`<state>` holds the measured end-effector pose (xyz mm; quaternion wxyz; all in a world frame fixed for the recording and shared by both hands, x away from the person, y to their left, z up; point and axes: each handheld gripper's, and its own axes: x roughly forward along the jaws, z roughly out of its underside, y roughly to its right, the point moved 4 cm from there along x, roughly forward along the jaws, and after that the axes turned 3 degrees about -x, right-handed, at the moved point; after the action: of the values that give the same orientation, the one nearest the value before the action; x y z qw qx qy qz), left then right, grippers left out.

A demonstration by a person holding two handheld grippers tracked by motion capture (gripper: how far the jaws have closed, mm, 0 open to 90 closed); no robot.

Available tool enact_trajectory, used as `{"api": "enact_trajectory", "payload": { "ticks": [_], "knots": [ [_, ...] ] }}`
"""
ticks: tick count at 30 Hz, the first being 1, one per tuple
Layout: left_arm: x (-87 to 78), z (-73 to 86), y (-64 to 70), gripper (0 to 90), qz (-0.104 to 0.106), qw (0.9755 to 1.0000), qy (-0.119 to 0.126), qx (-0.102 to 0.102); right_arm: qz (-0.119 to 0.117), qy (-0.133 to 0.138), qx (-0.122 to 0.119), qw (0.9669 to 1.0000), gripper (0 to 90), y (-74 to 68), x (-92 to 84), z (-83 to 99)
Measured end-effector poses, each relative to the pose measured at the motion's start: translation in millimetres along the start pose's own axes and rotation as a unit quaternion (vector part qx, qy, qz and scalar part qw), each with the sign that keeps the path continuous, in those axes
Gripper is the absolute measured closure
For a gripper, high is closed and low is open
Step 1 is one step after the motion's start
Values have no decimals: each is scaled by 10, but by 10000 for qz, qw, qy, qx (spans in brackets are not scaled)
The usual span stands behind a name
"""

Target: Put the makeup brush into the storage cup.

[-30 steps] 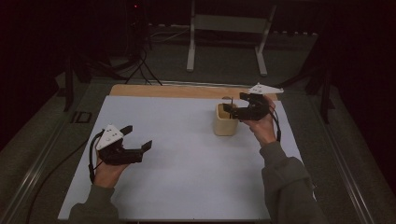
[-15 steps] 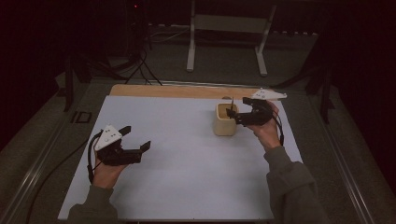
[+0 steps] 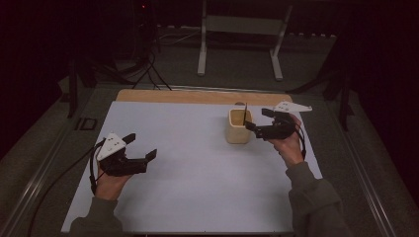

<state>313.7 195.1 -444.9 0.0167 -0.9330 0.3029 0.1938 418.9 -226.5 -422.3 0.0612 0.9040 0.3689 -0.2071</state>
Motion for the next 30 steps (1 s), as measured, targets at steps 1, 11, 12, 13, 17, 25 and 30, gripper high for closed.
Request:
{"api": "enact_trajectory", "payload": {
  "ticks": [1,11,12,13,17,25,30],
  "knots": [
    [-1,0,0,94,-3,10000,-3,4,1,7,13,10000,97,1,-13,11],
    [-1,7,-12,94,-4,10000,-20,1,-82,85,107,9999,97,-2,-109,128],
    [3,10,-12,94,-2,10000,-20,-6,-89,88,98,9999,97,-5,-113,140],
    [6,12,-12,94,-5,10000,-23,-10,-106,88,101,9999,97,-9,-120,153],
    [7,18,-14,94,-4,10000,-39,1,-154,110,125,9997,97,-30,-147,206],
    [12,33,-12,94,-12,10000,-48,10,-190,116,188,9996,97,-50,-199,316],
    [10,38,-7,94,-14,10000,-51,11,-199,152,245,9994,97,-60,-247,362]
  ]
}}
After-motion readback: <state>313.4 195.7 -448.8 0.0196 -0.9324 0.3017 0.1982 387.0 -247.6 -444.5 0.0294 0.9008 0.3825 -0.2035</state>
